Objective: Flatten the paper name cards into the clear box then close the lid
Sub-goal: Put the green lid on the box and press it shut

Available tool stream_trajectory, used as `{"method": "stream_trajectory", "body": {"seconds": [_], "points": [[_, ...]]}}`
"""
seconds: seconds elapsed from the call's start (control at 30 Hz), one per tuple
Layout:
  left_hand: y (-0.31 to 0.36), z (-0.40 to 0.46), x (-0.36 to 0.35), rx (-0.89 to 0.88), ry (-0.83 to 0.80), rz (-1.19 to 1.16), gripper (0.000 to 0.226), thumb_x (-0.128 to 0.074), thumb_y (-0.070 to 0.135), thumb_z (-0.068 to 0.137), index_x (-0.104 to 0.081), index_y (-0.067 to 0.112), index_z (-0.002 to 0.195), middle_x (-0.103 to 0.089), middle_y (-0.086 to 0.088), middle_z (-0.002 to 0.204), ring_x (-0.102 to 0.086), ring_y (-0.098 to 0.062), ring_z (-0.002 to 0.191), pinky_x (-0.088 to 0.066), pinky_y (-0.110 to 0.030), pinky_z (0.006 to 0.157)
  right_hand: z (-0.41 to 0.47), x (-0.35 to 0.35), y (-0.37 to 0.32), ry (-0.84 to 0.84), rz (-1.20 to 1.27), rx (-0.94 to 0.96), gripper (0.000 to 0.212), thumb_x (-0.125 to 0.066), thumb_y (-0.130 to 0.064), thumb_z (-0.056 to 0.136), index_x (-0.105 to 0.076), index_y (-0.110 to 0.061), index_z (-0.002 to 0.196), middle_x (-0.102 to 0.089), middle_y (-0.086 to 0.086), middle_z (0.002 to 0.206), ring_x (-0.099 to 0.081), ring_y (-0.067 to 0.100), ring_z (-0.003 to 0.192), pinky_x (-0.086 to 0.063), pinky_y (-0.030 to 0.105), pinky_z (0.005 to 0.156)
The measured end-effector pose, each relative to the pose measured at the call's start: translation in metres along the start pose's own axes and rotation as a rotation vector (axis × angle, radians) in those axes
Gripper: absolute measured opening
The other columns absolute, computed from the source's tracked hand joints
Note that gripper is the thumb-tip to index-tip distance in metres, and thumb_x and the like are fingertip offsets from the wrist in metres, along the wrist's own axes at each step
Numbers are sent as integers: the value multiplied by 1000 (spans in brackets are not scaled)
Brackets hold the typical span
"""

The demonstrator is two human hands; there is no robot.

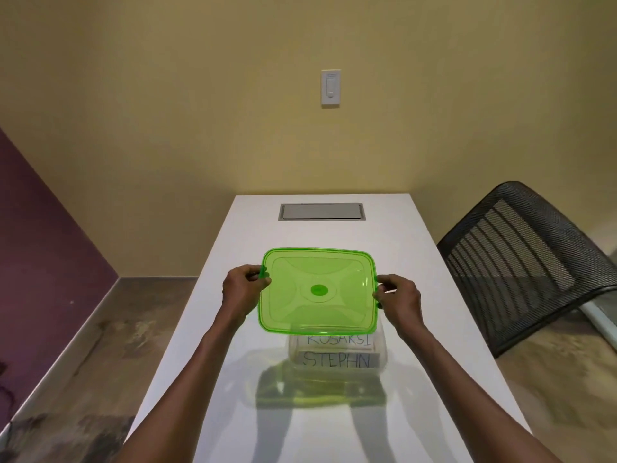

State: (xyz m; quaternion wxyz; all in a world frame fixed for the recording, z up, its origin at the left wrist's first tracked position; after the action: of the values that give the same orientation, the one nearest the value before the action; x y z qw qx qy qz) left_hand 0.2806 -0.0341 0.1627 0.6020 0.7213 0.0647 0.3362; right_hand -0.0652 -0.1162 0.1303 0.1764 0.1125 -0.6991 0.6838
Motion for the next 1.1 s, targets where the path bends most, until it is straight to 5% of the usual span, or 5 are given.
{"method": "stream_trajectory", "body": {"seconds": [0.47, 0.73, 0.87, 0.97, 1.1], "points": [[53, -24, -1, -221, 148, 245, 12, -67, 21, 83, -67, 28, 93, -67, 11, 82, -62, -15, 82, -43, -27, 75, 11, 20, 23, 13, 361, -309, 16, -60, -9, 86, -69, 4, 88, -63, 12, 72, -53, 20, 57, -53, 32, 61], [69, -36, -4, -376, 174, 194, 18, -67, 13, 81, -66, 29, 87, -64, 24, 69, -62, 5, 72, -45, -24, 70, -7, -7, 34, -287, 675, -706, 61, -58, -48, 90, -50, 10, 107, -66, 30, 99, -68, 28, 63, -57, 27, 48], [66, -36, -9, -455, 116, 124, 16, -71, 10, 81, -69, 24, 88, -69, 17, 76, -65, 4, 74, -52, -24, 73, -6, -12, 36, -291, 829, -829, 58, -66, -37, 88, -47, 11, 114, -68, 28, 79, -69, 28, 52, -57, 29, 42], [60, -36, -12, -461, 68, 31, 16, -72, 7, 81, -70, 21, 89, -71, 9, 82, -65, -2, 73, -54, -22, 73, -5, -15, 39, -293, 901, -871, 51, -65, -21, 90, -47, 16, 119, -65, 30, 91, -69, 32, 53, -58, 32, 46], [51, -37, -14, -386, 42, -138, 18, -74, 2, 78, -74, 13, 94, -74, -2, 90, -67, -5, 78, -52, -14, 73, -8, -12, 41, -279, 929, -872, 26, -56, -11, 95, -53, 14, 98, -66, 30, 74, -65, 25, 43, -52, 23, 36]]}}
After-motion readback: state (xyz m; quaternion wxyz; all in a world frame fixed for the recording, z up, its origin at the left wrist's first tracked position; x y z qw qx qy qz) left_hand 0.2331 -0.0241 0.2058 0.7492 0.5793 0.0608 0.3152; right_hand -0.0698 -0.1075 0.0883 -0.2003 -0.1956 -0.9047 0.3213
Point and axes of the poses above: each hand's wrist, its own z-axis towards the middle knuckle, its own x-axis out of the back of the hand, y = z × x, the point moved 9 cm from there along z, towards the middle knuckle
